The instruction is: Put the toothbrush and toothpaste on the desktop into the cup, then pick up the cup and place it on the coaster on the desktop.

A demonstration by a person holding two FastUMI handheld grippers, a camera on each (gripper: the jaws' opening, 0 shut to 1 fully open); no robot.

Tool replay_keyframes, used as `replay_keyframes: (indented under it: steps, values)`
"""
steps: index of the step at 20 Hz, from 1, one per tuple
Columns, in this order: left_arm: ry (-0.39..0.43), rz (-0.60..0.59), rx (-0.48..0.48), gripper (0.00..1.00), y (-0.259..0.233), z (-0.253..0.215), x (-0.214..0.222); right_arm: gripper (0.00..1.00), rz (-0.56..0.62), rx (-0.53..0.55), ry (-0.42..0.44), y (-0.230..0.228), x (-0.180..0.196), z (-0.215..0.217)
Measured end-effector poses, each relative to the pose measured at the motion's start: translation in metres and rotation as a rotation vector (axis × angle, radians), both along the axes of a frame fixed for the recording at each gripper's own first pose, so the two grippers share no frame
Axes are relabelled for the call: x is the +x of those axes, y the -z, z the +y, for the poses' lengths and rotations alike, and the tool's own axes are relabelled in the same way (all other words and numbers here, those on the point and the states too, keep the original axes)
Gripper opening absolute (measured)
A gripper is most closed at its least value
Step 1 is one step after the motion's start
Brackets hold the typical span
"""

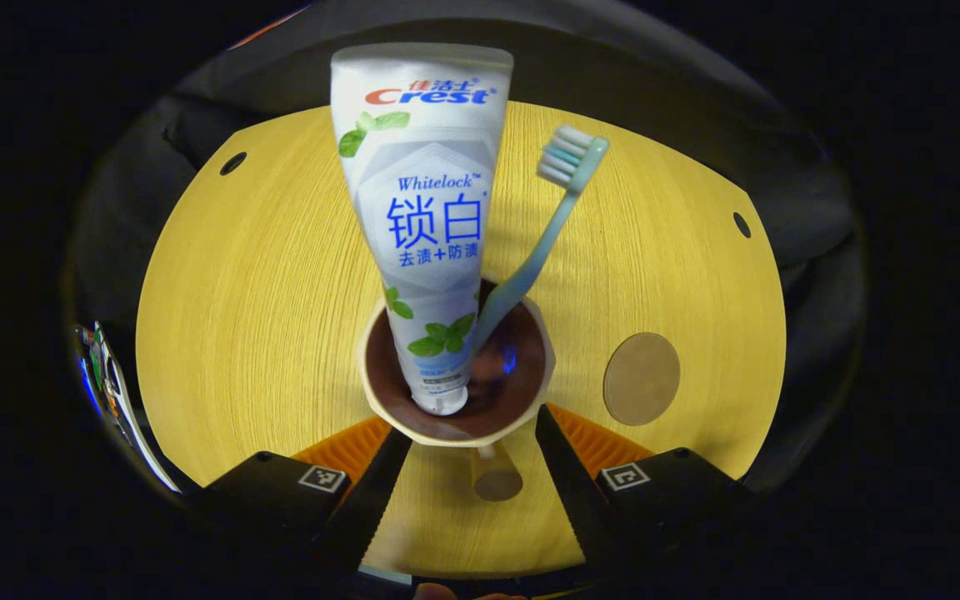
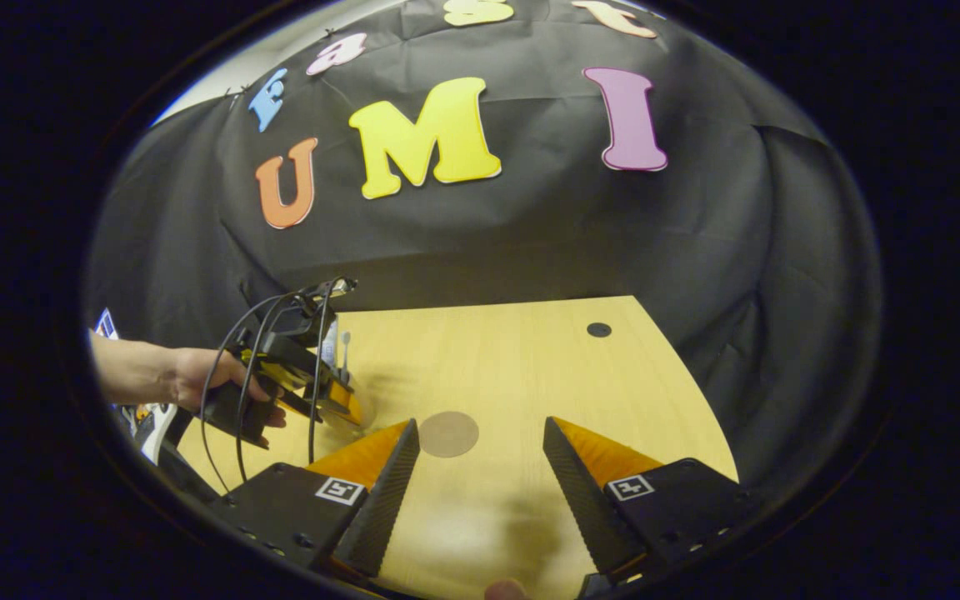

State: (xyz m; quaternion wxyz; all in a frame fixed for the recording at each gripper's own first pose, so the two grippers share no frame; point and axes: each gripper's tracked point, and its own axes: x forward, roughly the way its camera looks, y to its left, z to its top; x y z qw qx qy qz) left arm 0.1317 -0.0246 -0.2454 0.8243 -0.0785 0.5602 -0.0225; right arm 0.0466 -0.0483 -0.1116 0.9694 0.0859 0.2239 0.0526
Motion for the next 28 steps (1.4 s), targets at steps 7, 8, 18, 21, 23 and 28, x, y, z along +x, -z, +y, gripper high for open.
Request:
replay_keyframes:
  steps: [7,8,18,21,23,28]
  values:
    - [0.017,0.034,0.030,0.67,0.010,0.013,0.000,0.86,0.020,0.019,0.025,0.004,0.000,-0.004]
    - [0.021,0.041,0.038,0.63,0.006,0.017,-0.005,0.86,0.024,0.021,0.028,0.005,0.001,-0.003]
    - [0.033,0.061,0.009,0.27,0.000,0.010,-0.017,0.90,0.034,0.028,0.048,0.009,-0.001,-0.010]
    - [0.048,0.048,-0.015,0.27,-0.009,0.013,-0.018,0.86,0.027,0.030,0.058,0.006,0.001,-0.012]
    - [0.071,0.026,-0.008,0.27,-0.010,0.010,-0.021,0.86,0.020,0.032,0.063,0.003,-0.002,-0.013]
    - [0.142,-0.017,0.009,0.26,-0.013,0.008,-0.028,0.90,0.010,0.035,0.089,0.001,-0.020,-0.033]
